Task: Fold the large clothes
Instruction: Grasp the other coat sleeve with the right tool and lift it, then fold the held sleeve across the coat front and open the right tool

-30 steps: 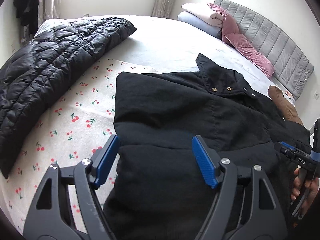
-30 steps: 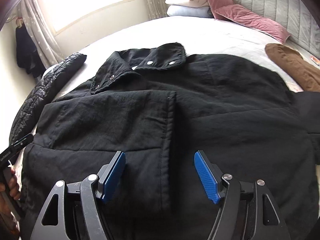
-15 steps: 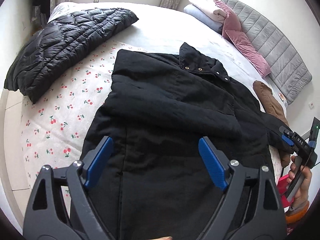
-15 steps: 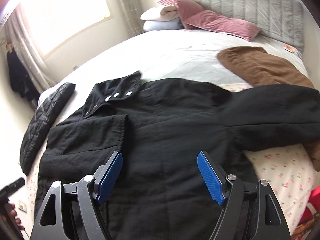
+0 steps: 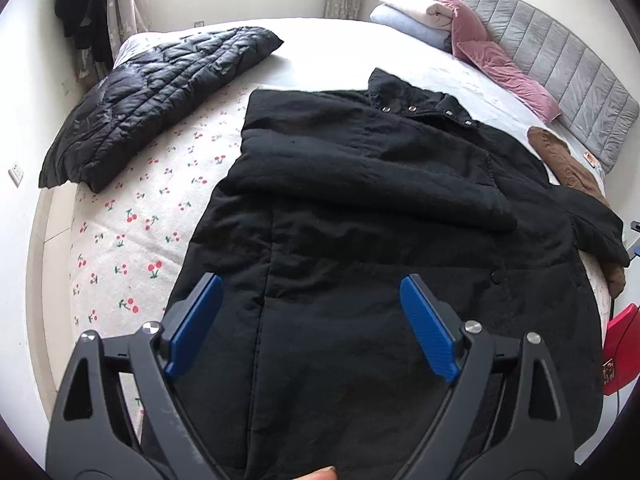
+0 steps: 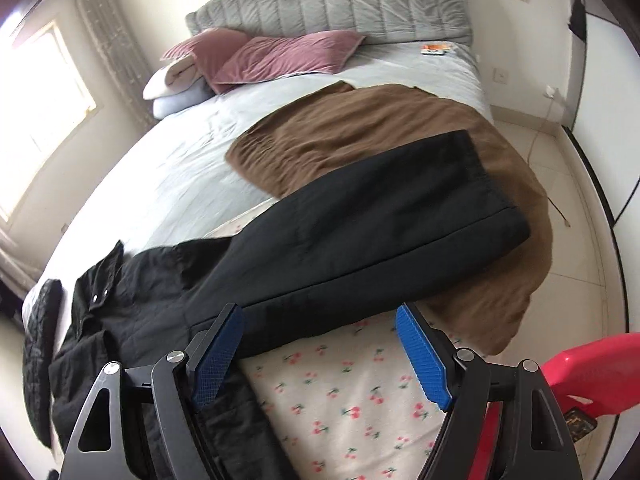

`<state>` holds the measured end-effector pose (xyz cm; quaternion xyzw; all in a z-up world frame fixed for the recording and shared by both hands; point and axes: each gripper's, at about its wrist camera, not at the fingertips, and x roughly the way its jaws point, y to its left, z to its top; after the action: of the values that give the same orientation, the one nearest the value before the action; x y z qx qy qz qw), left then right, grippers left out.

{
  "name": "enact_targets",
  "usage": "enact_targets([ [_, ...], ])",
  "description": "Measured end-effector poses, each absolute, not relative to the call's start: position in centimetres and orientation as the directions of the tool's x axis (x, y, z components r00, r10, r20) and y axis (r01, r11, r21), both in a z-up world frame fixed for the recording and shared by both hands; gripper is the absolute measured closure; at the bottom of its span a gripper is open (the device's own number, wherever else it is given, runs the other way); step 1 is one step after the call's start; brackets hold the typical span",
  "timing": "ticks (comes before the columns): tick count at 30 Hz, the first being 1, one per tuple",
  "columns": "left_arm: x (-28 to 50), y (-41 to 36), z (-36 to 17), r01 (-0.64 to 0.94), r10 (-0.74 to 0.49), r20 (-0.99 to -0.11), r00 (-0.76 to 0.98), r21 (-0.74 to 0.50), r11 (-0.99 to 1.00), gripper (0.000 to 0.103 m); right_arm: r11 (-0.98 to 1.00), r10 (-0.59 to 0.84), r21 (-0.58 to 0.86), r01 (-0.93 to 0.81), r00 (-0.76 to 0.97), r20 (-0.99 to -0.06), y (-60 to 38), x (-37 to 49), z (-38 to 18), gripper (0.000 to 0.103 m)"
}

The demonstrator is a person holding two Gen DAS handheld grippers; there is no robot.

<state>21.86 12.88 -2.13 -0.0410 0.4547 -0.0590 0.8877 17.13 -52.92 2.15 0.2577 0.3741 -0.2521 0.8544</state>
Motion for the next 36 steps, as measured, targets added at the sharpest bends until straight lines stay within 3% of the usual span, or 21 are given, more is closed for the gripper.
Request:
enact_targets([
  [5, 22.1, 12.8, -3.8, 0.042, -0.107, -0.837, 0.536, -0.100, 0.994, 0.012, 0.622, -0.295, 0.305, 0.722, 0.576, -0.763, -59.7, 14.8, 1.5, 0.023],
  [8, 22.1, 12.4, -4.2, 0.042, -0.079, -0.853, 0.515, -0.067, 0.997, 0.005, 0.563, -0.291, 0.355, 0.747, 0.581, -0.760, -62.4, 13.5, 0.4, 0.023],
  [16, 22.0, 11.5, -5.2, 0.070, -0.088, -0.871, 0.483, -0.062, 0.996, 0.003, 0.443, -0.205, 0.498, 0.746, 0.624, -0.754, -66.7, 12.4, -4.5, 0.026],
  [19, 22.0, 11.2, -5.5, 0.080, -0.095, -0.876, 0.473, -0.065, 0.995, 0.003, 0.403, -0.200, 0.524, 0.750, 0.631, -0.749, -67.1, 12.4, -5.9, 0.036],
  [20, 22.1, 11.2, -5.5, 0.085, -0.106, -0.877, 0.469, -0.074, 0.994, 0.003, 0.402, -0.202, 0.536, 0.743, 0.642, -0.739, -67.1, 12.3, -6.1, 0.044],
  [21, 22.1, 11.3, -5.6, 0.094, -0.126, -0.877, 0.463, -0.092, 0.991, 0.003, 0.405, -0.199, 0.545, 0.734, 0.653, -0.731, -67.1, 12.3, -6.1, 0.059],
  [22, 22.0, 11.4, -5.5, 0.100, -0.144, -0.875, 0.461, -0.110, 0.989, 0.003, 0.408, -0.199, 0.549, 0.730, 0.657, -0.727, -67.0, 12.4, -5.9, 0.066],
  [23, 22.1, 11.5, -5.4, 0.102, -0.154, -0.873, 0.463, -0.120, 0.987, 0.003, 0.417, -0.196, 0.561, 0.715, 0.673, -0.713, -66.7, 12.4, -5.4, 0.084],
  [24, 22.1, 11.6, -5.2, 0.102, -0.160, -0.870, 0.467, -0.126, 0.987, 0.003, 0.422, -0.194, 0.575, 0.701, 0.689, -0.698, -66.6, 12.4, -5.0, 0.092],
  [28, 22.2, 12.3, -4.5, 0.091, -0.171, -0.853, 0.492, -0.145, 0.985, 0.003, 0.481, -0.226, 0.588, 0.650, 0.740, -0.633, -64.4, 12.2, -0.7, 0.095],
  [36, 22.3, 13.7, -3.0, 0.088, -0.218, -0.799, 0.561, -0.205, 0.975, 0.003, 0.738, -0.215, 0.472, 0.482, 0.831, -0.513, -54.3, 15.4, 12.4, 0.096],
])
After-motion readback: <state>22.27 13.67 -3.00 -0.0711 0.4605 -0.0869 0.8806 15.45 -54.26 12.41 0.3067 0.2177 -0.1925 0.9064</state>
